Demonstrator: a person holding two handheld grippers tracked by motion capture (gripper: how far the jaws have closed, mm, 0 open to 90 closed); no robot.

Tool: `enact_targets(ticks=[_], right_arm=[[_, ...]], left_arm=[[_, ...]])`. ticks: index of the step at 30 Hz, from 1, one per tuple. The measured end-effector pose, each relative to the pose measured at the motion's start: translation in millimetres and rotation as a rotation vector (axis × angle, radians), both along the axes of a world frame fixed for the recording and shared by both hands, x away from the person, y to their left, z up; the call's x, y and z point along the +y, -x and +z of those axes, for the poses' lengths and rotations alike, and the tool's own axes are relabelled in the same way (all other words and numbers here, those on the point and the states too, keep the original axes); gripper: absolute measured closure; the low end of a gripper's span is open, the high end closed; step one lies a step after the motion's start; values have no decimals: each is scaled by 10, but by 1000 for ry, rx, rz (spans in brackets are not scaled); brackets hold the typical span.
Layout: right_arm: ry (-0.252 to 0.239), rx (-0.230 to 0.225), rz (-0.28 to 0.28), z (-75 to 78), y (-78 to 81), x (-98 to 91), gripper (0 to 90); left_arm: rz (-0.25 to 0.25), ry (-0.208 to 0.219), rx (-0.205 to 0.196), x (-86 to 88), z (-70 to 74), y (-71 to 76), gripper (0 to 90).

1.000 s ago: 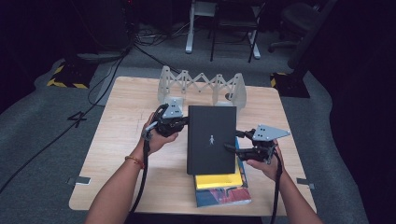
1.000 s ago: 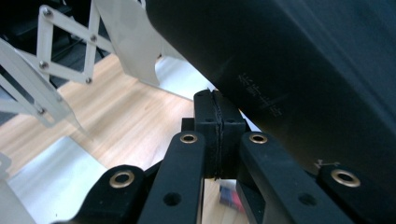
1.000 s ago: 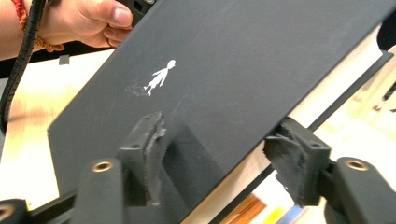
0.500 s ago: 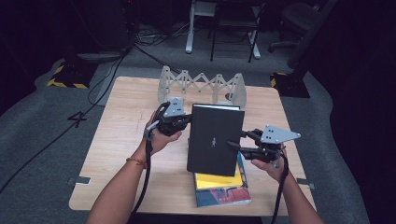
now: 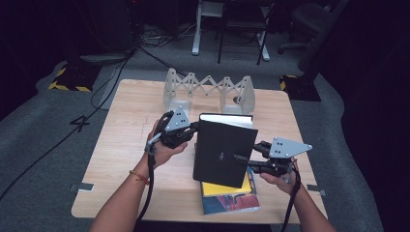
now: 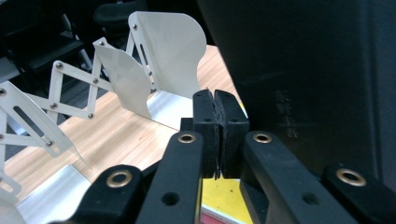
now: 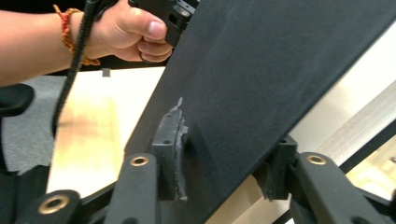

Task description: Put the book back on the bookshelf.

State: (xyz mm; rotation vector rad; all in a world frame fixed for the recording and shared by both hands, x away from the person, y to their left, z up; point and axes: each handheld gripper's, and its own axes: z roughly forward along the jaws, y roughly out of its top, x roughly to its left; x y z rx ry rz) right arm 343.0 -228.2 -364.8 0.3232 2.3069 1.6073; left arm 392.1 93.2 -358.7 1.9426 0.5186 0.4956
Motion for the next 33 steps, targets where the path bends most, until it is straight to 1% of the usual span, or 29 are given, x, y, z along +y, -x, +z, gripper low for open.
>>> enact_targets(ticks=[2, 4, 5, 6, 7, 8, 9, 10, 11, 12, 14, 16, 18, 21, 24, 26, 29, 31, 33], right_arm=[[-4, -1, 7, -3, 17, -7, 627], [-7, -6, 22, -1, 62, -15, 646], [-4, -11, 28, 2, 101, -14, 658], [-4, -15, 34, 3, 121, -13, 664], [-1, -19, 36, 4, 138, -13, 668], [-1, -19, 36, 4, 138, -13, 668], [0, -21, 37, 3, 152, -14, 671], [0, -21, 37, 0, 162, -17, 673], [-2, -20, 37, -14, 167, -27, 674], [-3, -18, 37, -22, 170, -35, 677], [-6, -19, 39, -30, 174, -39, 679], [-2, -24, 43, -32, 198, -39, 683], [5, -29, 44, -31, 211, -39, 684], [5, -30, 39, -42, 222, -44, 684], [8, -32, 35, -51, 238, -49, 684], [12, -32, 35, -53, 243, -51, 685], [12, -34, 32, -57, 256, -52, 685], [12, -34, 31, -57, 258, -52, 685], [9, -33, 30, -61, 255, -53, 684]], left_arm=[[-3, 5, -4, 12, 10, 36, 861], [-2, 10, -6, 25, 13, 58, 834], [6, 13, -15, 34, 13, 96, 812], [6, 13, -15, 34, 13, 96, 796], [19, 8, -23, 38, 9, 136, 777], [19, 8, -23, 38, 9, 136, 755], [25, 3, -30, 42, 4, 153, 755], [28, 0, -22, 42, -6, 169, 738], [28, -9, -24, 45, -18, 180, 707], [31, -19, -19, 52, -50, 206, 694], [30, -17, -18, 57, -74, 224, 685], [24, -13, -4, 73, -110, 249, 666], [22, -30, 0, 85, -148, 274, 654], [14, -40, 18, 106, -221, 330, 635], [5, -52, 23, 132, -266, 379, 608], [0, -55, 39, 151, -301, 418, 593], [2, -72, 59, 185, -363, 467, 560], [1, -98, 69, 204, -407, 498, 533], [-1, -111, 82, 229, -449, 528, 499]])
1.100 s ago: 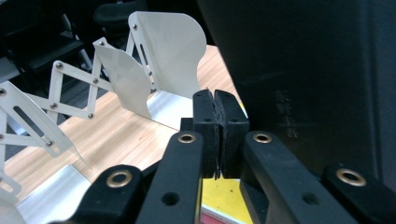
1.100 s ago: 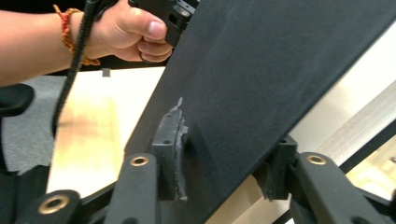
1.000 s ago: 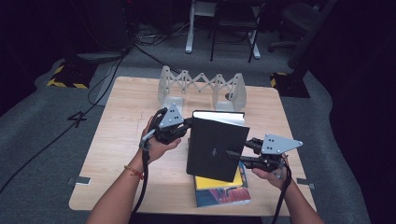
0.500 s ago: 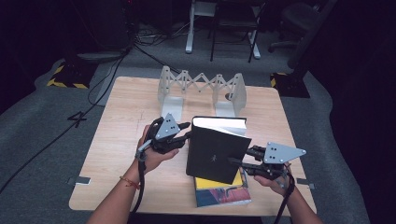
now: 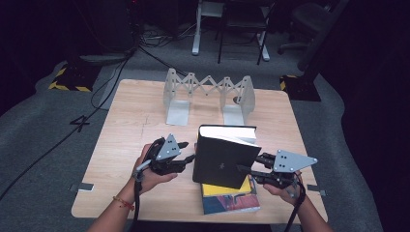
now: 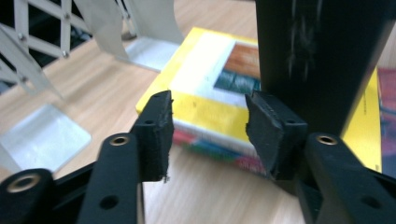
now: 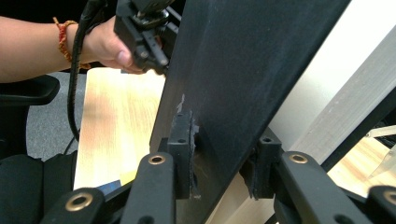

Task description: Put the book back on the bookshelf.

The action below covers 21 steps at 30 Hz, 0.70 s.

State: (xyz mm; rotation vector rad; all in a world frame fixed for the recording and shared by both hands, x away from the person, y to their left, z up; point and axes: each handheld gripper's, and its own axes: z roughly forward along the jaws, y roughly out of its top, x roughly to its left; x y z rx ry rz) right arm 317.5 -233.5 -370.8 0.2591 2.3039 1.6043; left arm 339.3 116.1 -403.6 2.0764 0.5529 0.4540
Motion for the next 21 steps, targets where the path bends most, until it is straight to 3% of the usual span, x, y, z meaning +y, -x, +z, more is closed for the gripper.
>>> enact_targets(ticks=[5, 13, 21], right_arm=[[-2, -2, -1, -7, 2, -4, 685], [-6, -2, -6, -13, 16, -4, 685], [-9, -9, -8, -20, 28, -4, 685]], left_arm=[[-30, -18, 28, 37, -100, 90, 456], [-68, -33, 30, 46, -172, 206, 426], [-124, -47, 72, -73, -276, 279, 395]])
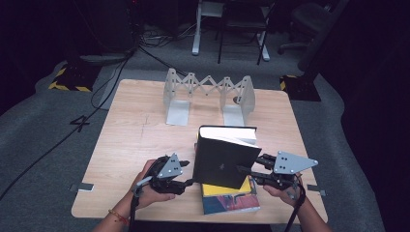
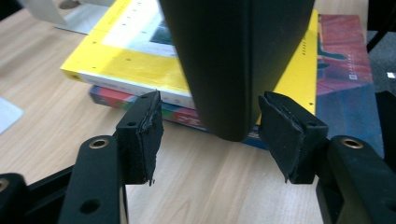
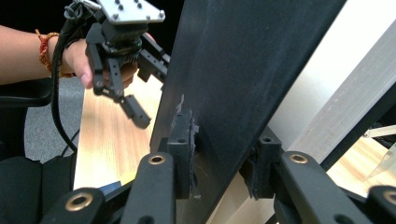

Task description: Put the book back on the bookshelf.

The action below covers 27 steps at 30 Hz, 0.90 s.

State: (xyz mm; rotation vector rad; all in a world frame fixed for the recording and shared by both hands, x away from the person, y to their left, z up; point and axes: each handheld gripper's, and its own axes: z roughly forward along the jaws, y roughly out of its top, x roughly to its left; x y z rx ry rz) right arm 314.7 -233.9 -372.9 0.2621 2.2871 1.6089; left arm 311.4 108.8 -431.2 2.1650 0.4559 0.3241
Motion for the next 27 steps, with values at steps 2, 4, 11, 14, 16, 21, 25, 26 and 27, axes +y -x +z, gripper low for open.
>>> enact_targets(ticks=[2, 4, 11, 14, 16, 21, 25, 26, 27], right_arm=[[0, -1, 0, 0, 2, 1, 685], [1, -4, -1, -1, 9, 2, 685], [5, -9, -1, -2, 20, 1, 685], [5, -10, -2, -4, 25, -1, 685], [0, -6, -2, -7, 32, 0, 687], [7, -16, -4, -9, 48, 1, 687], [9, -15, -11, -17, 49, -11, 686], [10, -13, -14, -19, 51, -14, 685], [15, -15, -17, -21, 53, -19, 684]], left_arm=[[-6, 4, 7, -28, -17, 0, 395], [-10, 14, 16, -55, -29, -6, 388], [-31, 29, 35, -149, -61, -48, 370], [-38, 27, 36, -185, -79, -76, 367], [-45, 24, 38, -208, -84, -95, 361], [-56, 63, 33, -231, -61, -163, 340], [-68, 93, 17, -264, -37, -171, 340], [-71, 98, 12, -271, -27, -172, 340], [-73, 106, 6, -278, -15, -175, 340]])
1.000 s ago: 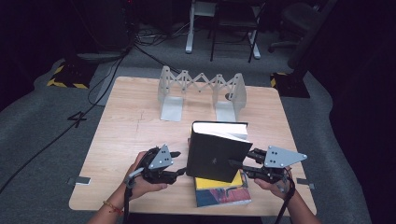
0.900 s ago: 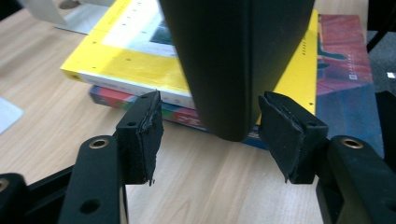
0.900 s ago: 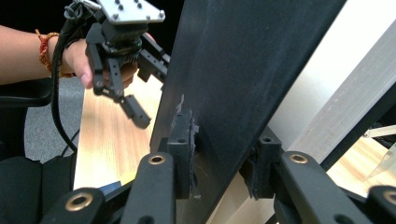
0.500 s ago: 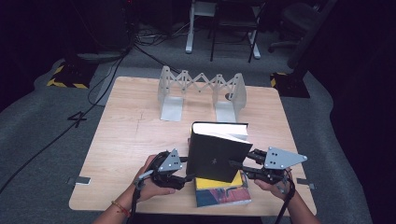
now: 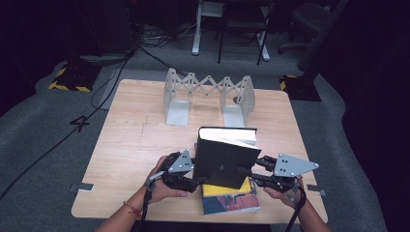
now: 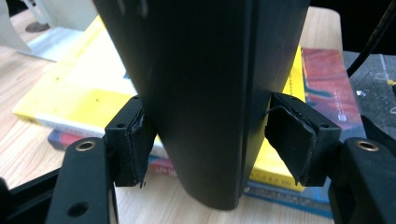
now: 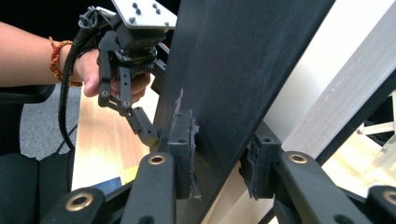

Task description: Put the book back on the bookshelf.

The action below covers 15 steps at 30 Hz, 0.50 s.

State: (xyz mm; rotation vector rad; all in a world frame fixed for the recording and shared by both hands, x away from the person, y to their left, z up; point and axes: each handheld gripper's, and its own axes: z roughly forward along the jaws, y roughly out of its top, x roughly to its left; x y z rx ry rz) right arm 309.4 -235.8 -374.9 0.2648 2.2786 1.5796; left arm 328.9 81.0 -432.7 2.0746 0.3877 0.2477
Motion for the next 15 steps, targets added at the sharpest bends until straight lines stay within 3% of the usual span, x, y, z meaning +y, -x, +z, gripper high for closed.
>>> enact_targets(ticks=[12, 15], right_arm=[[38, -36, -79, -47, 82, -77, 684], [31, -26, -96, -69, 91, -138, 664]], left_arm=[[4, 55, -28, -48, 82, -35, 308], [-1, 60, -28, -47, 100, -44, 310]])
